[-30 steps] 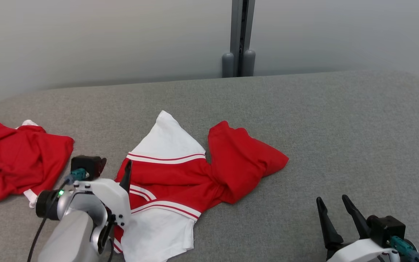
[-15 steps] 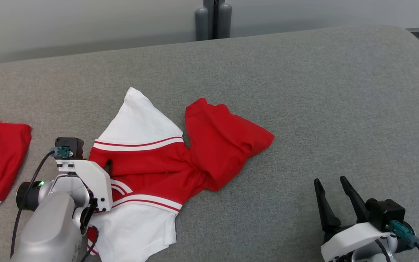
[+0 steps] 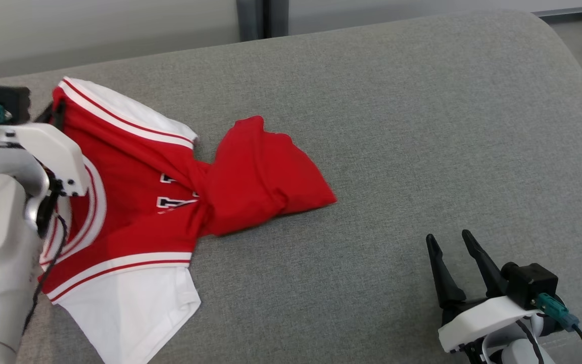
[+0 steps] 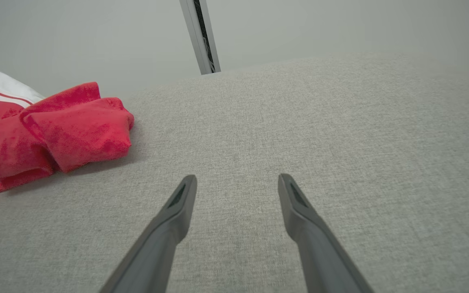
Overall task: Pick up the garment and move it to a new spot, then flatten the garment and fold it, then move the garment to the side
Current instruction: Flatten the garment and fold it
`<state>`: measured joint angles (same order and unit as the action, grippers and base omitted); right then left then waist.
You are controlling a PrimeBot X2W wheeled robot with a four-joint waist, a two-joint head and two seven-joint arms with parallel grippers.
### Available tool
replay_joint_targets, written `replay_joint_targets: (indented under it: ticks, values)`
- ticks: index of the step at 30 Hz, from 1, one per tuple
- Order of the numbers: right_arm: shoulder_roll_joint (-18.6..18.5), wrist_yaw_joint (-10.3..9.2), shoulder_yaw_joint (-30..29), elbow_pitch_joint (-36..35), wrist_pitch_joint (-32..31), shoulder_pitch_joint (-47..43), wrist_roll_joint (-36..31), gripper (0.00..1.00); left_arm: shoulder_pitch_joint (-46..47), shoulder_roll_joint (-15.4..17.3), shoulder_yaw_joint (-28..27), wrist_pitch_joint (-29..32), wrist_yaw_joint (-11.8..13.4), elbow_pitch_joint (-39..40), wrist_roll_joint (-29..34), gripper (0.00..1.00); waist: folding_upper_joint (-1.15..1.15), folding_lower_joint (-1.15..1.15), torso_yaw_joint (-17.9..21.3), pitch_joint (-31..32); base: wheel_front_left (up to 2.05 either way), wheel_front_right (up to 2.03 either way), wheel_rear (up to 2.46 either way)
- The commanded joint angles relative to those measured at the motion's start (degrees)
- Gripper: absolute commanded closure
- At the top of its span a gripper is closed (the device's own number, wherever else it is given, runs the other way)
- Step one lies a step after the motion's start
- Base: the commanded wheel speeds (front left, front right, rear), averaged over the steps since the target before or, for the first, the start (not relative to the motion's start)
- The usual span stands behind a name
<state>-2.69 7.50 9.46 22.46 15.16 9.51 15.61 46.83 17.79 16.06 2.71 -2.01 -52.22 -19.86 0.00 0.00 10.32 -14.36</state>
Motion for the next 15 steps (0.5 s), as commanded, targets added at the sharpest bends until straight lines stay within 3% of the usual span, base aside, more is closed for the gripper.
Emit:
replay_joint_targets:
  ticks: [1, 6, 8, 15]
  values:
    - [-0.43, -0.01, -0.44, -0.16, -0.02, 0.46, 0.42, 0.0, 2.07, 1.57, -0.55, -1.02, 0.44, 0.33, 0.29, 1.0, 0.0, 0.0, 0.86, -0.49, 0.0, 0.0, 0.0]
    - [-0.38, -0.02, -0.39, -0.32, -0.02, 0.35, 1.09, 0.0, 5.08, 4.53, -1.3, -5.49, 0.5, 0.0, 0.76, 1.0, 0.0, 0.0, 2.17, -1.19, 0.0, 0.0, 0.0]
    - [-0.4, -0.02, -0.32, -0.44, -0.02, 0.46, 1.06, 0.0, 5.27, 4.9, -2.0, -8.86, 1.53, -0.27, 0.6, 0.0, 0.0, 0.0, 2.4, -1.42, 0.0, 0.0, 0.0]
    - [-0.42, -0.02, -0.93, -0.32, -0.01, 0.19, 0.87, 0.0, 0.67, 1.75, -2.67, -15.75, 3.03, -3.85, -0.75, 0.0, 0.0, 0.0, 0.96, 0.02, 0.0, 0.0, 0.0]
